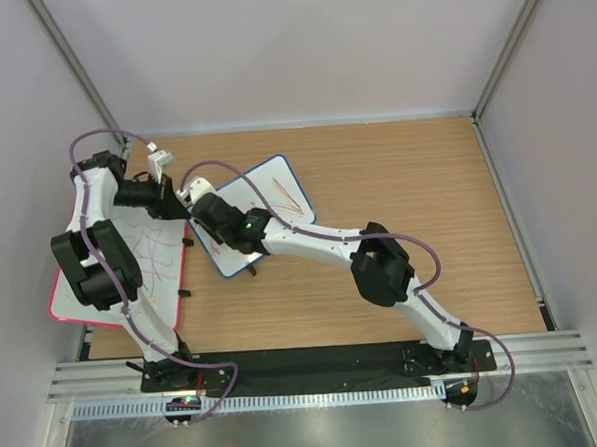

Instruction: Erase the whiteboard

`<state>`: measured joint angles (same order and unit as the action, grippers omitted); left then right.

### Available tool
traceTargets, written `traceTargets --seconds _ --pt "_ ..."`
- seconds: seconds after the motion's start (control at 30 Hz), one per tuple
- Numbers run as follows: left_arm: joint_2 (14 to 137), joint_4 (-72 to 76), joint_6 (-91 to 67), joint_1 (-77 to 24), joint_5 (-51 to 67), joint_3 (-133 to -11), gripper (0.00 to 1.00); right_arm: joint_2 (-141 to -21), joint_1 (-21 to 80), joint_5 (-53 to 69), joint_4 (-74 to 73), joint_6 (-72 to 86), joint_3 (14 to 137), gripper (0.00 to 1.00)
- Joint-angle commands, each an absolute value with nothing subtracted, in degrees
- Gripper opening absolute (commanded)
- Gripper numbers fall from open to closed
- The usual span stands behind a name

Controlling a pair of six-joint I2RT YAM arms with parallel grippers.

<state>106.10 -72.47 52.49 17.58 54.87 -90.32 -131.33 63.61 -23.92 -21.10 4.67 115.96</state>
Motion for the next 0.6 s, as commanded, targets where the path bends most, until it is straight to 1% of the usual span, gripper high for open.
traceTargets --seconds 0.0,0.23,0.37,0.57 --pt "102.66 -73.3 55.64 16.17 55.46 -91.14 0.0 -133.86 59.24 -26.62 -21.71 4.66 121.11 0.01" --pt "102.31 -73.04 55.98 16.08 55.02 -90.7 0.0 -132.89 55.37 -27.25 -22.41 7.73 119.09 0.01" --pt "101.95 -72.69 56.07 16.0 54.93 -90.18 0.0 -134.38 55.55 -26.81 -24.17 7.21 123.21 0.01" --pt "102.04 -72.51 55.9 16.0 54.67 -90.09 0.0 -137.63 58.71 -24.62 -23.82 5.27 128.13 0.01"
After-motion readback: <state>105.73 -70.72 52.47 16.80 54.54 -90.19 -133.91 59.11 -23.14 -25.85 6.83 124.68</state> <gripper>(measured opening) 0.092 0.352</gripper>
